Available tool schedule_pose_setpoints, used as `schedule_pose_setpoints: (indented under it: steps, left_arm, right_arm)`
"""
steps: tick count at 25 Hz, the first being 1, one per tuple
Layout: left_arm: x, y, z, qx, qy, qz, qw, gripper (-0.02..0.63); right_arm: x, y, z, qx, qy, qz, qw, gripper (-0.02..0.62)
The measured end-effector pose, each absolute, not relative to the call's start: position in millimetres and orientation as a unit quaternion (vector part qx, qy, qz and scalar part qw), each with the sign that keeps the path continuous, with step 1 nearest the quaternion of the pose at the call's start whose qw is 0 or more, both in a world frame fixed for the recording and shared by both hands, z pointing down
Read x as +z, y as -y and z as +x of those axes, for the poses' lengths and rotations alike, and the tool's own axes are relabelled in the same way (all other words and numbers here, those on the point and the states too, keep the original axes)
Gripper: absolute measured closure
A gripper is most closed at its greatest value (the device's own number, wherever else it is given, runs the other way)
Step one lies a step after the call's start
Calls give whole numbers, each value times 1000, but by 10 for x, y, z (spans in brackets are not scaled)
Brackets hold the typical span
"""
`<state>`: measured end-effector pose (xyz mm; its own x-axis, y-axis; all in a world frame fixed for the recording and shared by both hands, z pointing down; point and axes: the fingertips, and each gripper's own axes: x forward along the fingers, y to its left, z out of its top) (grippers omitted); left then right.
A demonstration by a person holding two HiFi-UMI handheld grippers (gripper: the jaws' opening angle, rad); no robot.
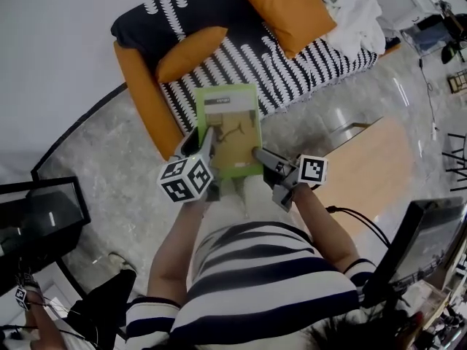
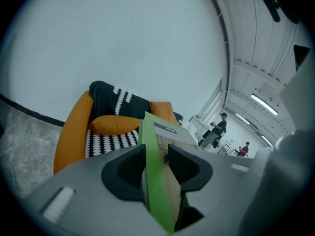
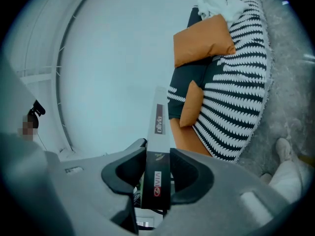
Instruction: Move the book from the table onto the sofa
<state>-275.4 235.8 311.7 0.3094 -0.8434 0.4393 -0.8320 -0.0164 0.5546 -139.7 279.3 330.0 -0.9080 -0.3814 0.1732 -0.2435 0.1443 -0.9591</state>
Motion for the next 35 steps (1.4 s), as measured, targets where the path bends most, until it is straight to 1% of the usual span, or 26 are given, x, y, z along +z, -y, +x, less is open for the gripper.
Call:
schedule_pose_setpoints:
  steps: [8, 15, 21, 28, 35]
  left_arm:
    - [3152, -1900, -2640, 8, 588, 716, 377, 462]
    - [3310, -1352, -2538, 15, 590, 707, 389, 463]
    - [3666, -684, -2195, 22, 587, 701, 404, 463]
    - [3888, -196, -2020, 27, 582, 704, 405, 465]
    - [4316, 226, -1973, 17, 586, 699, 410, 469]
  right_arm:
    - [3381, -2366, -1298, -637, -739, -209, 74, 446]
    - [3492, -1798, -1200, -640, -737, -205, 68, 446]
    - [3815, -1138, -849, -647, -729, -215, 63, 446]
    - [4023, -666, -696, -649, -725, -217, 70, 446]
    - [4435, -215, -625, -648, -727, -218, 58, 446]
